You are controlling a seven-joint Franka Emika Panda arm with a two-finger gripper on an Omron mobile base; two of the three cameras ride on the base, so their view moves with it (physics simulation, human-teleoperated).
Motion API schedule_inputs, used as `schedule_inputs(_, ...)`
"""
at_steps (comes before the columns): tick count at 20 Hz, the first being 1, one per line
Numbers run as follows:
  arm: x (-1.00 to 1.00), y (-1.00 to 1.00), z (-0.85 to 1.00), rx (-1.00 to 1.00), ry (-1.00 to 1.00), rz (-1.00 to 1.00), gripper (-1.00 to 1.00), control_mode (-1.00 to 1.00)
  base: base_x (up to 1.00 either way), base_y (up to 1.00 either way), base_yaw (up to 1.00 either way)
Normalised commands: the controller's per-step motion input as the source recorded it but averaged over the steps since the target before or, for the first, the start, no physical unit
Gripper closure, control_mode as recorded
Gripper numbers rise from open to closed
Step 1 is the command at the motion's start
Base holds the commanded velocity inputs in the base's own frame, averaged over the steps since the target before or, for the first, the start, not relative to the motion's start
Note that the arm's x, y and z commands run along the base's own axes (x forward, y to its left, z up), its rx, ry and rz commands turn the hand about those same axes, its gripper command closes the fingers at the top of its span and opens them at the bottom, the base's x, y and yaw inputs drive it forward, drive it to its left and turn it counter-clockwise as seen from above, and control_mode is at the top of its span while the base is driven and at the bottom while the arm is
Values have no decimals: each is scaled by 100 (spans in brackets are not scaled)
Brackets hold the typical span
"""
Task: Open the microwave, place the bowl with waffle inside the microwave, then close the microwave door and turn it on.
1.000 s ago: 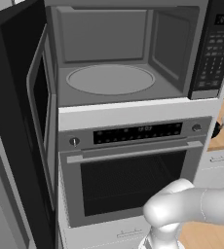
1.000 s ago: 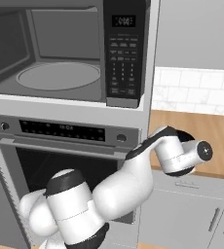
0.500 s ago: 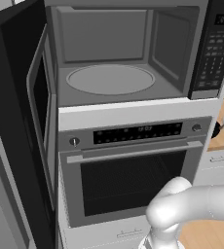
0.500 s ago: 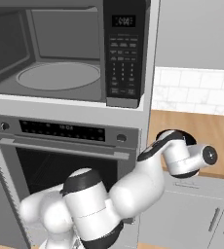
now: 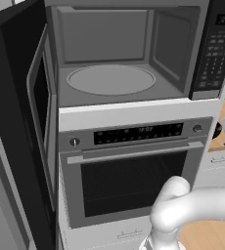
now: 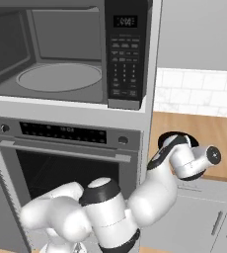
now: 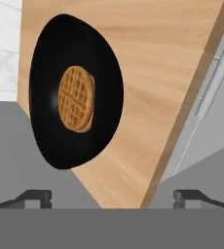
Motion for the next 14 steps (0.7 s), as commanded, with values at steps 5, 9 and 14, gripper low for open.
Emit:
schedule_inputs(5, 31, -2, -32, 0, 1, -2, -100, -100, 0, 0, 0)
schedule_inputs(9, 37, -13, 0, 3, 2, -4, -100, -100, 0, 0, 0)
schedule_inputs(14, 30, -15, 0, 3, 5, -3, -100, -100, 0, 0, 0)
